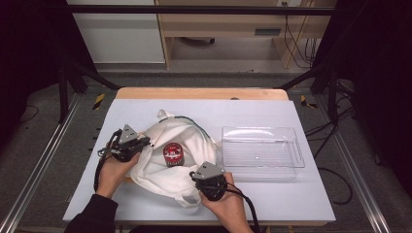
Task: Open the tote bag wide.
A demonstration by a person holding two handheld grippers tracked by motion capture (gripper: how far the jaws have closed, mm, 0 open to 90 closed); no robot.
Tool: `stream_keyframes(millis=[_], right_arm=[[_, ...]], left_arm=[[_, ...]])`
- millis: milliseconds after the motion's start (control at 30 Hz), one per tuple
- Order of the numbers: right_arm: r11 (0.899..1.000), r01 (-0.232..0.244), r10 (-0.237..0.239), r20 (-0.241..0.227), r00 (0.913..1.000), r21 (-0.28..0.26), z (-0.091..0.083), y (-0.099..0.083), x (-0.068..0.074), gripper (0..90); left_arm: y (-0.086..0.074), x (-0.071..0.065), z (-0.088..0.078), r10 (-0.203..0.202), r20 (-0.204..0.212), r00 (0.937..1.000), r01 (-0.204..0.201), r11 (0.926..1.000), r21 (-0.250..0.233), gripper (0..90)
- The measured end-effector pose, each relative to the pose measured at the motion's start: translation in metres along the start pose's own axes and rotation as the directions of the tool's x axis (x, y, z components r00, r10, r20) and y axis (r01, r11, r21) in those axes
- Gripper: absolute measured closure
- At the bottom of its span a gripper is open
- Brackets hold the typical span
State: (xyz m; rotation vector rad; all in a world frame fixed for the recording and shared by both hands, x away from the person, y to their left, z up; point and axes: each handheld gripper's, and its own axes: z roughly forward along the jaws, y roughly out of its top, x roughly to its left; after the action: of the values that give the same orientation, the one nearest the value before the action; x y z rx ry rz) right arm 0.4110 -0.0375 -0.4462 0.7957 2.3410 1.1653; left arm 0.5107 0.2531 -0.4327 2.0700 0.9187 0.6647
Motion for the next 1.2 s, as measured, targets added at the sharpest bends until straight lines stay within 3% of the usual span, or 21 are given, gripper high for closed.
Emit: stream_keyframes(millis=[200, 633, 900, 1100, 1200], right_arm=[[0.999, -0.015, 0.014, 0.026, 0.9996, 0.034, 0.013, -0.008, 0.0, 90.0], [0.997, -0.037, 0.035, 0.033, 0.9988, 0.072, 0.021, -0.013, 0.0, 90.0], [0.996, -0.035, 0.033, 0.029, 0.999, 0.078, 0.022, -0.015, -0.001, 90.0], [0.997, -0.031, 0.029, 0.025, 0.9993, 0.075, 0.023, -0.018, -0.001, 90.0], [0.997, -0.031, 0.03, 0.021, 0.9993, 0.07, 0.022, -0.018, -0.002, 90.0]], left_arm=[[-0.006, 0.003, 0.006, -0.023, 0.004, 0.9997, 0.023, 0.9996, 0.017, 90.0], [-0.013, 0.006, 0.013, -0.02, -0.013, 0.9997, 0.021, 0.9968, 0.077, 90.0], [-0.014, 0.006, 0.013, -0.021, -0.016, 0.9996, 0.022, 0.9963, 0.083, 90.0], [-0.017, 0.005, 0.009, -0.038, -0.019, 0.9991, 0.039, 0.9972, 0.064, 90.0], [-0.015, 0.003, 0.004, -0.026, -0.027, 0.9993, 0.027, 0.9983, 0.051, 90.0]])
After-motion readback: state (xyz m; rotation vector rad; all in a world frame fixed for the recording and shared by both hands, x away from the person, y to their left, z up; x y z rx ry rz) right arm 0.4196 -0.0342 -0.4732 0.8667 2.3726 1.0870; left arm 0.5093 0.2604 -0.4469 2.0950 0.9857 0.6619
